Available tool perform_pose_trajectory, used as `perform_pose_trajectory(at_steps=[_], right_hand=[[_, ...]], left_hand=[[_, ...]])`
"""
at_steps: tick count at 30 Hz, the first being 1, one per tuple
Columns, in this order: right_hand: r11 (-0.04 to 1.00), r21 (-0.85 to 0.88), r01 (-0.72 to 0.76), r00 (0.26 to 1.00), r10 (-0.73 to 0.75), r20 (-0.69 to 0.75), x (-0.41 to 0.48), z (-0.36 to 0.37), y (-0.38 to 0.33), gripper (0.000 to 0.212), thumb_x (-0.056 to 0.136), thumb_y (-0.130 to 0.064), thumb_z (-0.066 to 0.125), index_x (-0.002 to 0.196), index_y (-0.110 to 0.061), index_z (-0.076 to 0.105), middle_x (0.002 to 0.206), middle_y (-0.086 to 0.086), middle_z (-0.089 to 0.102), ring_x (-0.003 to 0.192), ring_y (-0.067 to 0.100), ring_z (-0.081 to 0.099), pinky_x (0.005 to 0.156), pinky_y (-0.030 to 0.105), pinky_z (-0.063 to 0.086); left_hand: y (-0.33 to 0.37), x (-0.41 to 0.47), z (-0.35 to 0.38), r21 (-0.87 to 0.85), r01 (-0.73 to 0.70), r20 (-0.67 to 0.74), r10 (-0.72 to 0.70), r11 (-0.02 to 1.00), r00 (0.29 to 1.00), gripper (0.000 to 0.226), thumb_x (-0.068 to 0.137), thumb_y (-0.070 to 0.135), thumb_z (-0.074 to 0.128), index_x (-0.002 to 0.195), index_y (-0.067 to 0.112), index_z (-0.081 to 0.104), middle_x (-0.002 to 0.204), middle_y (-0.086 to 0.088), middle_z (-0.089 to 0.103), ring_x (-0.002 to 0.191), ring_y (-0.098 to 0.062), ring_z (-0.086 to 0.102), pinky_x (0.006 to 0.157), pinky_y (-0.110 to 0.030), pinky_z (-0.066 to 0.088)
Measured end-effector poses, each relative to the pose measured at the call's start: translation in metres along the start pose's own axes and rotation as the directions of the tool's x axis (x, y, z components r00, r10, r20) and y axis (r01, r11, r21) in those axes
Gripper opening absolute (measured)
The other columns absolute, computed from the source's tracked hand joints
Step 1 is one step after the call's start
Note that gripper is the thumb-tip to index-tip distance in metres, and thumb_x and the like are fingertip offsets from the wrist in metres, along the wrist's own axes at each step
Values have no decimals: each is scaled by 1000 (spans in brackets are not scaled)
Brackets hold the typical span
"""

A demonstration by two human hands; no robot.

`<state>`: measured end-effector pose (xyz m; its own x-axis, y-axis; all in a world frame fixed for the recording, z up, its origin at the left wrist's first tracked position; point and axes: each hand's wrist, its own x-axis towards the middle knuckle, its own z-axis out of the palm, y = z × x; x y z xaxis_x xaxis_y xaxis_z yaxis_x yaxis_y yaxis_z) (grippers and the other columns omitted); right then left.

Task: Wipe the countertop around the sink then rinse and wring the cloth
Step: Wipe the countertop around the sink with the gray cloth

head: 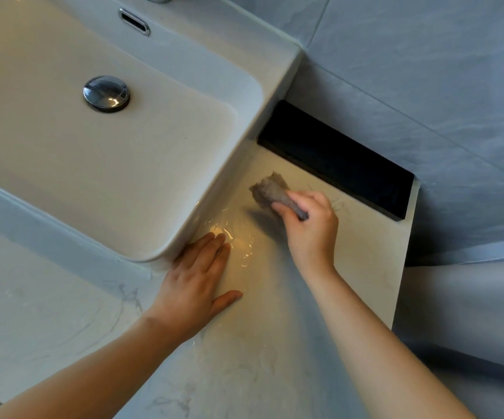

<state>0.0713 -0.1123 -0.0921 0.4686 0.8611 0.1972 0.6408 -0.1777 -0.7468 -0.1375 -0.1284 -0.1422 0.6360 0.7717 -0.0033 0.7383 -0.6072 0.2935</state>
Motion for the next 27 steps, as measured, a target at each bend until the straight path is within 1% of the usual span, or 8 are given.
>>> perform_pose_trajectory(at_steps=[3, 6, 8, 10, 15, 19, 23, 27], right_hand=[[996, -80, 34, 999, -35, -8, 53, 15, 1, 24, 82, -20, 72, 105, -13, 73, 97, 1, 60, 86, 8, 53, 69, 4, 36], [983, -172, 67, 996, -56, 66, 92, 36, 6, 20, 83, -28, 68, 101, -21, 74, 96, 1, 60, 91, 17, 55, 68, 24, 40], [972, -212, 104, 990, -82, 112, 100, 48, 12, 18, 83, -30, 67, 97, -23, 74, 94, 2, 60, 91, 20, 56, 69, 29, 42], [972, -205, 117, 990, -97, 105, 97, 57, 18, 18, 83, -30, 66, 97, -22, 74, 94, 2, 60, 91, 22, 55, 73, 32, 44], [977, -184, 108, 994, -105, 28, 84, 67, 24, 23, 83, -32, 66, 101, -19, 73, 101, 0, 63, 94, 20, 53, 81, 29, 38], [974, -172, 147, 988, -137, 67, 77, 65, 24, 25, 82, -34, 67, 100, -19, 74, 99, -1, 62, 93, 21, 54, 79, 31, 43], [972, -142, 185, 979, -171, 107, 65, 62, 24, 26, 83, -35, 68, 102, -19, 73, 97, -2, 62, 92, 18, 54, 76, 33, 45], [959, -153, 237, 965, -214, 151, 47, 59, 25, 27, 82, -34, 68, 104, -20, 73, 99, -2, 63, 92, 19, 54, 76, 28, 41]], left_hand=[[1, 1, -1, 8, 4, -3, -4, 1000, 1000, 78, 82, 65, 43, 128, 5, 56, 136, -13, 53, 126, -31, 49, 107, -37, 28], [3, 1, -3, 20, 14, -3, -14, 1000, 1000, 78, 82, 66, 42, 128, 5, 57, 137, -12, 52, 127, -30, 49, 108, -34, 26], [3, 1, -4, 29, 12, 2, -12, 1000, 1000, 78, 82, 66, 42, 129, 6, 56, 138, -11, 51, 127, -29, 48, 108, -34, 26], [3, 1, -4, 27, 18, 10, -18, 999, 1000, 78, 81, 67, 42, 130, 7, 56, 138, -11, 51, 127, -28, 48, 108, -34, 26], [3, 1, -4, 27, 38, 29, -38, 999, 999, 80, 80, 69, 43, 131, 9, 55, 139, -8, 51, 128, -26, 47, 108, -33, 27], [2, 1, -4, 21, 34, 19, -34, 999, 999, 79, 79, 68, 44, 130, 9, 55, 139, -9, 51, 128, -27, 47, 107, -34, 28], [3, 1, -6, 46, 28, 15, -29, 999, 999, 80, 79, 69, 42, 131, 9, 54, 138, -8, 51, 128, -25, 47, 108, -36, 34], [5, 2, -10, 67, 25, 33, -27, 997, 999, 79, 80, 68, 38, 129, 8, 56, 137, -10, 53, 125, -28, 51, 104, -41, 32]])
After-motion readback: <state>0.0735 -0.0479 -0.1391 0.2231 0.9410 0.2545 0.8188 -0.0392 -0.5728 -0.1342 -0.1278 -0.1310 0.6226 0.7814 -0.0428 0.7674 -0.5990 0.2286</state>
